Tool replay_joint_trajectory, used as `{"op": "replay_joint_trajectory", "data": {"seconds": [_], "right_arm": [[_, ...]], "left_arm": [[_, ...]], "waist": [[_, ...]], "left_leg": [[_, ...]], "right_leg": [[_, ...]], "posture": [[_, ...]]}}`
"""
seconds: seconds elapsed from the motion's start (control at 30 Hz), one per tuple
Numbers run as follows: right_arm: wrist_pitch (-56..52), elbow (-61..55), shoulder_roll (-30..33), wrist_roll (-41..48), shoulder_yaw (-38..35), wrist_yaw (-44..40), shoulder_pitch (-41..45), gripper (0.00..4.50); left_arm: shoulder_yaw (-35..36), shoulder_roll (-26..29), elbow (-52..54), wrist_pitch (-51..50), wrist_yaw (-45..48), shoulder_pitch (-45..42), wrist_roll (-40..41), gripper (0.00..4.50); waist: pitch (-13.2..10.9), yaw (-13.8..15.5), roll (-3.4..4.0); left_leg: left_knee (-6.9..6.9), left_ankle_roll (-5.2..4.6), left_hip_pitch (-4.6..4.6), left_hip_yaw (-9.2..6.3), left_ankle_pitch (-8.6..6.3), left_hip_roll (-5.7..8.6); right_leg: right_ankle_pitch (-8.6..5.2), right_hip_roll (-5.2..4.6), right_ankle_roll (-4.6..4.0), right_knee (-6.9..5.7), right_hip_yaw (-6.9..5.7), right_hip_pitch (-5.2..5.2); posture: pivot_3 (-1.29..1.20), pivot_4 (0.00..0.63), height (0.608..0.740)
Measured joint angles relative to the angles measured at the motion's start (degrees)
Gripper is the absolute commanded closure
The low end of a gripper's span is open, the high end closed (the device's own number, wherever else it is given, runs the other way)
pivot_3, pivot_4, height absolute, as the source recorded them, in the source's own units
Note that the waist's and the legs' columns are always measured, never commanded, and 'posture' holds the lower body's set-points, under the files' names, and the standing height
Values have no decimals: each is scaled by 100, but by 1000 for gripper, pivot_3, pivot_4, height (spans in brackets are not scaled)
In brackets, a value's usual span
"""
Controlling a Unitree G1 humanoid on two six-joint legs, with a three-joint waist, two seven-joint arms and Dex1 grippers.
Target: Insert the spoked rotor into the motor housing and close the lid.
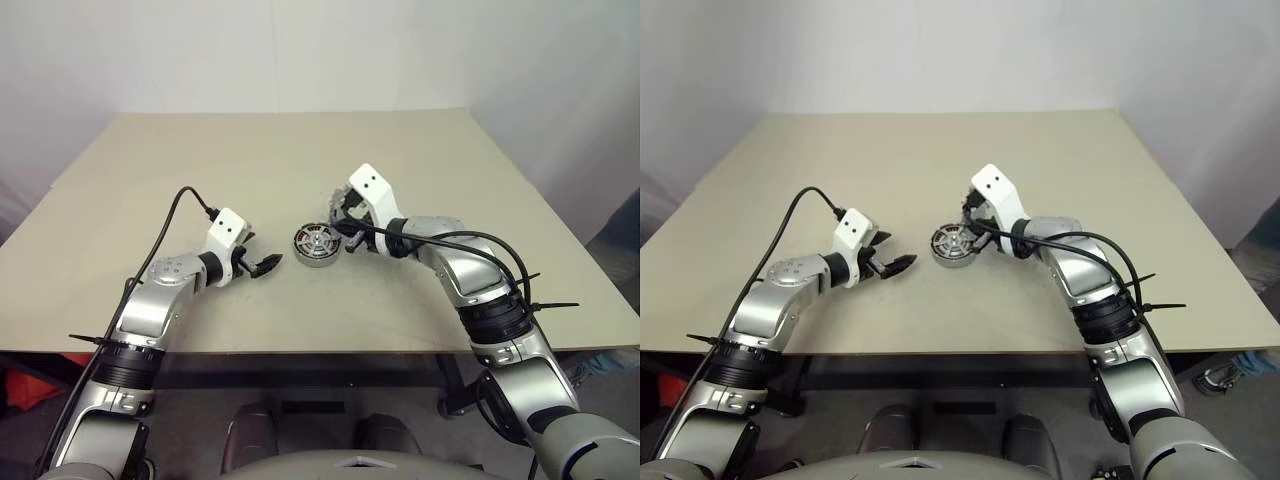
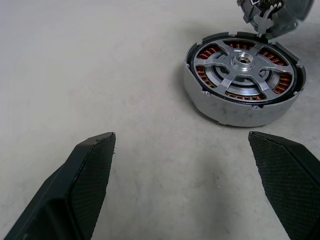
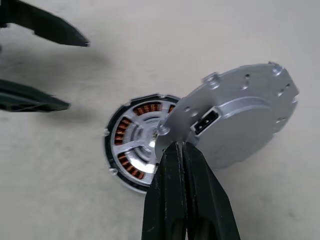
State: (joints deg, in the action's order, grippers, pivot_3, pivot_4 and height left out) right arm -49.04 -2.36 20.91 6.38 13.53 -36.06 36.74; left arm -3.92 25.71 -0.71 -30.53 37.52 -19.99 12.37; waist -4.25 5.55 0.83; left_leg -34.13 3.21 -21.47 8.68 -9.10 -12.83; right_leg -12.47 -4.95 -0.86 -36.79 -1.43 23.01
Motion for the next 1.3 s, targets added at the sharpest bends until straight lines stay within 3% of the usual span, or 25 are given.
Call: {"op": "replay_joint_trajectory", "data": {"seconds": [0.33,0.57,0.8,1.3], "right_arm": [[459,622,379,-577,-258,907,2,4442],[864,1220,153,-638,-621,1272,255,4442],[1043,1498,-475,-409,-623,1125,468,4442],[588,839,-380,-224,-26,213,-95,4442]], "left_arm": [[-8,-8,-19,2,20,-8,-1,0],[-22,-10,-67,10,73,-48,-5,0],[-31,-10,-115,26,92,-106,-22,0],[33,115,-112,20,47,-43,-21,0]], "waist": [[0,-1,-1],[0,-23,0],[0,1,0],[0,-16,-2]], "left_leg": [[0,-1,0,0,-1,1],[4,2,-2,1,1,-1],[5,1,-18,0,0,1],[6,-1,-16,-4,-1,-3]], "right_leg": [[-8,0,14,1,1,0],[3,2,-5,-1,0,8],[11,0,-19,3,-2,15],[-5,4,9,2,-2,18]], "posture": [[0,0,740],[0,0,740],[0,0,740],[0,0,740]]}}
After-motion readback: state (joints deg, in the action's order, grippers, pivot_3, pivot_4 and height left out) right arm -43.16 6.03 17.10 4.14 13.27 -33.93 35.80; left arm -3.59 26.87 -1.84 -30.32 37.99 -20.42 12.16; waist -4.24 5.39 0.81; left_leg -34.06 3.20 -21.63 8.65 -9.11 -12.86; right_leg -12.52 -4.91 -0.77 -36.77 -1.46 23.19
